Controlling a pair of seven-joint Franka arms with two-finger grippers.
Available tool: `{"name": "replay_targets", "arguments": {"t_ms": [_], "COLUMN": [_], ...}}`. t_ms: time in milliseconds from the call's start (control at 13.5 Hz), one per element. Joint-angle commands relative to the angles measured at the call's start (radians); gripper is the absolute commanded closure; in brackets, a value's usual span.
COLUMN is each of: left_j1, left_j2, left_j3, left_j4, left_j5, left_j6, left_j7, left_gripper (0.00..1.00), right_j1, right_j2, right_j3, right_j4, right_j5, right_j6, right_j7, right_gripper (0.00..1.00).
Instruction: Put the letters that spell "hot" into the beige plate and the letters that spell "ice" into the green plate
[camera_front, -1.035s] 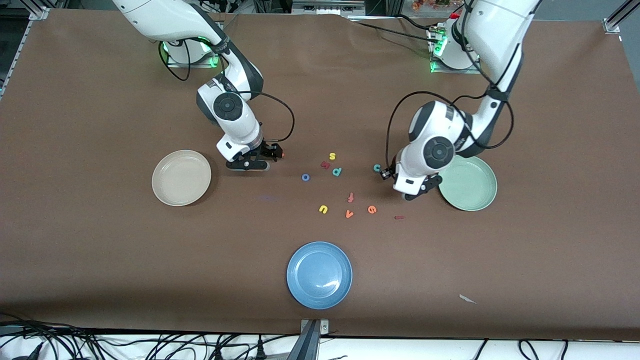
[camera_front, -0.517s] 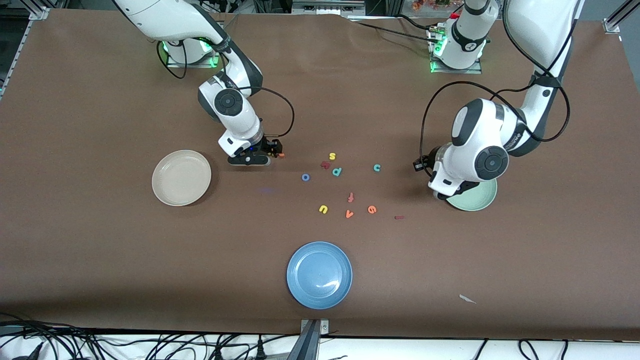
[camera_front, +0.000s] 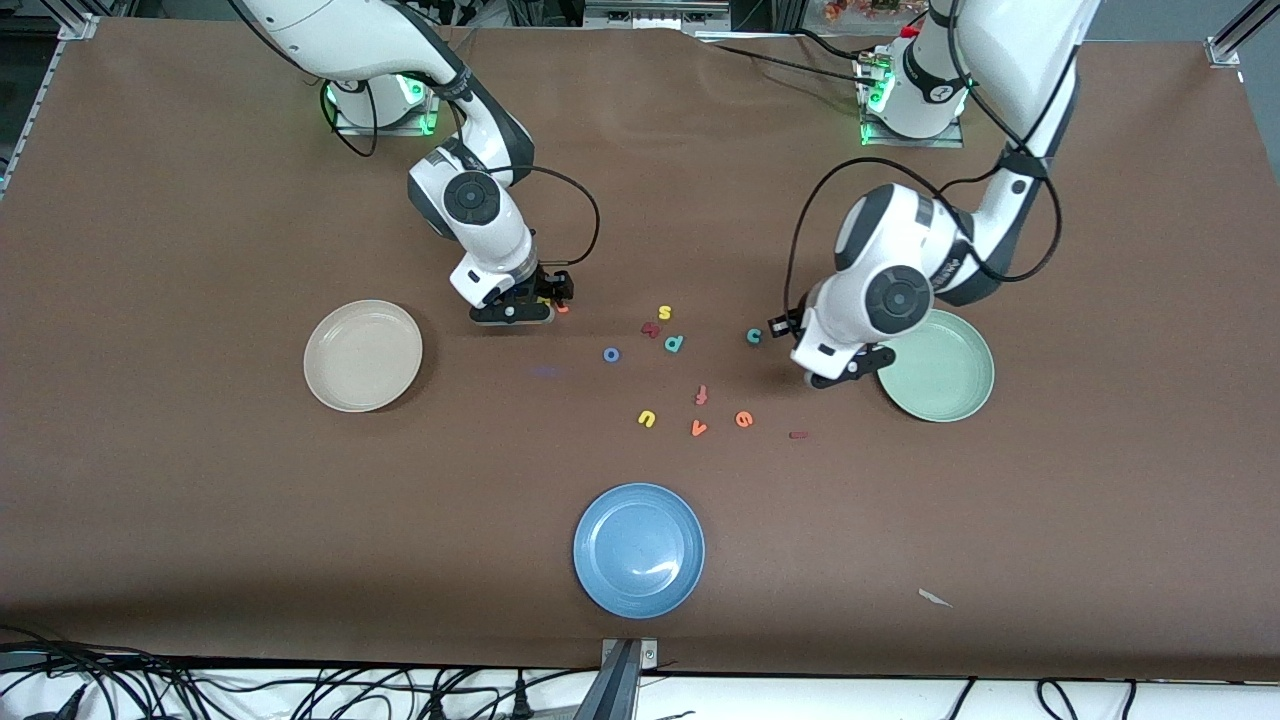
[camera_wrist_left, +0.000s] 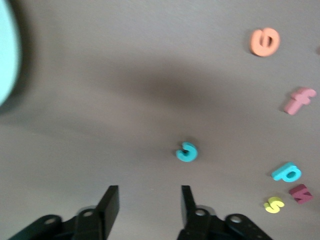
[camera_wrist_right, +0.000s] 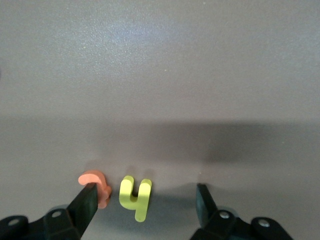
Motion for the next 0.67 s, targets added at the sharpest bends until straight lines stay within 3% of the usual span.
{"name": "replay_targets", "arguments": {"t_ms": [0,296,591], "left_j1": [-0.035,-0.070,-0.102], "left_j2": [0.035,0.120,0.161], "left_j3": [0.009,0.009,0.010], "left_j4": [-0.005,-0.016,-0.016], "left_j5": [-0.030,-0.024,-0.022], "left_j6": [0.090,0.213,0.224], "left_j7": [-0.052,-0.098,-0.123], "left_gripper": [0.02,0.06,0.12], "right_j1": [-0.001,-0.003,-0.001], "right_j2": [-0.014,-0.038,-0.012], "right_j3": [-0.019,-0.036,-0.036], "right_j4": [-0.014,-0.012,-0.012], "right_j5": [-0.045,-0.049,-0.051], "right_j6": [0.017,-0.029,-0.017], "right_j7": [0.011,-0.004,0.000], "right_gripper": [0.12,0.11,0.11]}}
